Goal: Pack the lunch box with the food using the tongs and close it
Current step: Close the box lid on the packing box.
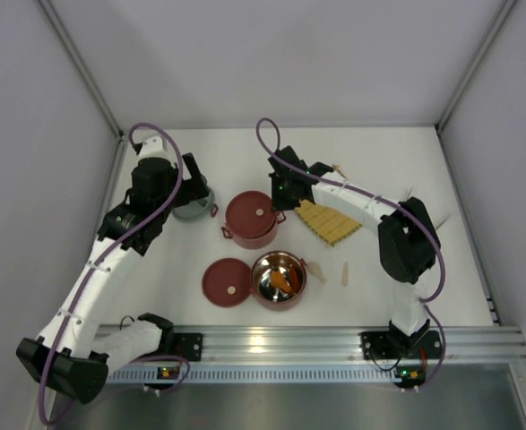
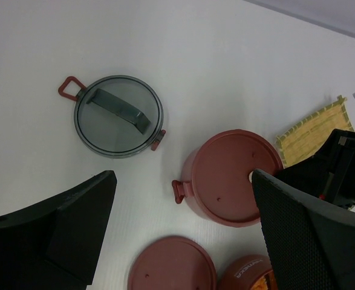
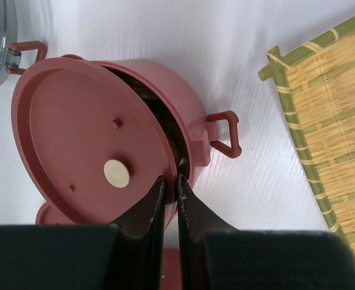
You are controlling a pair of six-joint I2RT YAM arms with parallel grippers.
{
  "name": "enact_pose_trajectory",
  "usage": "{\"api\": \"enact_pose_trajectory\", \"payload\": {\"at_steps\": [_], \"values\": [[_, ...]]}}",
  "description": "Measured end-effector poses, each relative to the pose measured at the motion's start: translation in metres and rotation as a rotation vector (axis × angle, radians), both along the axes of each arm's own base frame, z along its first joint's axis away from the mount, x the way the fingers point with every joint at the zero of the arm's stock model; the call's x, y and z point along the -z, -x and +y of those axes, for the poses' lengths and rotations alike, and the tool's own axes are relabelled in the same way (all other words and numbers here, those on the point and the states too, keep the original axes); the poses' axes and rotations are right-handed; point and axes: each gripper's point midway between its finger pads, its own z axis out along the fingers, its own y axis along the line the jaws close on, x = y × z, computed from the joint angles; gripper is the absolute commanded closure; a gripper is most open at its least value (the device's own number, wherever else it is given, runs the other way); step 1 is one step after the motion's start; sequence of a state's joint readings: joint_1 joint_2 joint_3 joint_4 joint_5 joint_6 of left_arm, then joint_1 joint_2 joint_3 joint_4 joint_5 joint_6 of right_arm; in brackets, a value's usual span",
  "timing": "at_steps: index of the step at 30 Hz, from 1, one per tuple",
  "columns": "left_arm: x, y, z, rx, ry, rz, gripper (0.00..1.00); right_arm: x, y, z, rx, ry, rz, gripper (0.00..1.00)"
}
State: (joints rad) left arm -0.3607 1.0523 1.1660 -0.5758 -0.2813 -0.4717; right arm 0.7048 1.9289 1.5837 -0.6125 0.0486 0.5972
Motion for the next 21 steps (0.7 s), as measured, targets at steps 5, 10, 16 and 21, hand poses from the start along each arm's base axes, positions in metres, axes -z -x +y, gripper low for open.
{"api": "enact_pose_trajectory", "payload": {"at_steps": [5, 10, 16, 21], "values": [[0.012, 0.001, -0.003, 0.010, 0.004, 0.028, 0.01, 0.009, 0.001, -0.001, -0.004, 0.013, 0.013, 0.93], [0.030, -0.001, -0.011, 0.034, 0.014, 0.072, 0.01, 0.016, 0.001, -0.001, -0.008, 0.023, 0.018, 0.88], [0.060, -0.003, -0.025, 0.068, 0.002, 0.151, 0.01, 0.018, -0.001, -0.002, -0.007, 0.032, 0.012, 0.78], [0.079, -0.006, -0.032, 0.079, -0.012, 0.200, 0.02, 0.025, -0.002, -0.004, -0.007, 0.051, 0.018, 0.78]]}}
